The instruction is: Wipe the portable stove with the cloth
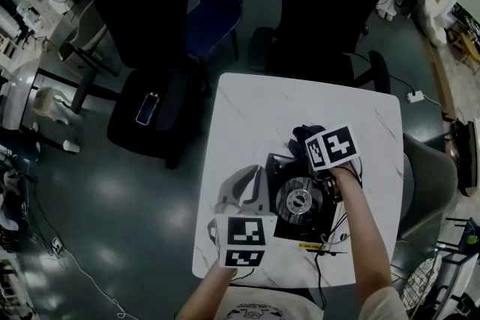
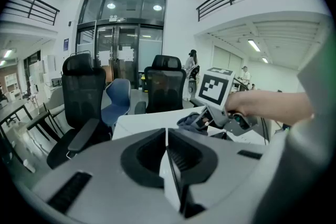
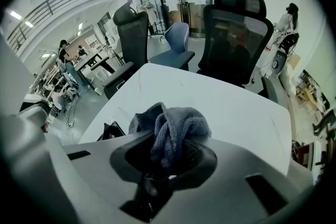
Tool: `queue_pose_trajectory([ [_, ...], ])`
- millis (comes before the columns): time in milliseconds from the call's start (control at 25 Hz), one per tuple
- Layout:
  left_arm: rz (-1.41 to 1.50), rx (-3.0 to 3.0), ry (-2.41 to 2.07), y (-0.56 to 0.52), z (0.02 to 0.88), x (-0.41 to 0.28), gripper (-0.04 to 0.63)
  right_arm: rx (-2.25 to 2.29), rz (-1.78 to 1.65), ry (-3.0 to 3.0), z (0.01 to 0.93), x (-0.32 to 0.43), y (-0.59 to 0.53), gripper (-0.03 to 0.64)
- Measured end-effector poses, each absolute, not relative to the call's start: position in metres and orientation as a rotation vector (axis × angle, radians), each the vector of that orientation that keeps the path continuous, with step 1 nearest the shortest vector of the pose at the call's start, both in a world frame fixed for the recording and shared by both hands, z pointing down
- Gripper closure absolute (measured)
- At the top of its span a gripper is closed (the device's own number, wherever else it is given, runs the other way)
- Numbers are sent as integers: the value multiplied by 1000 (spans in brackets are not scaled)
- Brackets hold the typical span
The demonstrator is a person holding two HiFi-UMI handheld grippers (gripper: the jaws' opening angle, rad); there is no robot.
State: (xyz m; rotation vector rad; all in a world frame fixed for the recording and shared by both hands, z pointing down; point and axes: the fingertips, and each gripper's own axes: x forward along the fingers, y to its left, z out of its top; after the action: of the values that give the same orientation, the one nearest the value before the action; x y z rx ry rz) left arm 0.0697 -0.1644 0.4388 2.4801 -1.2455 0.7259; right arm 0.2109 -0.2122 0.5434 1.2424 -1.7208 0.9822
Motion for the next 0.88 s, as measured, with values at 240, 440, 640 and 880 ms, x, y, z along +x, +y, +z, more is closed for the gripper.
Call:
queue_pose_trajectory([
  [240,728,2493,-1222,-161,437,83,572,1275,1007,-1697,543,234,-202,535],
  [440,730,2508,-1203,-155,436,95,572,1287,1015,-1673,545,251,-193,535],
  [640,734,2528,-1176,-151,434,106,572,1290,1009,-1644,544,268,-186,535],
  [880,734,2550,-1148,-144,432,122,572,1315,1020,-1622,545,289,-175,535],
])
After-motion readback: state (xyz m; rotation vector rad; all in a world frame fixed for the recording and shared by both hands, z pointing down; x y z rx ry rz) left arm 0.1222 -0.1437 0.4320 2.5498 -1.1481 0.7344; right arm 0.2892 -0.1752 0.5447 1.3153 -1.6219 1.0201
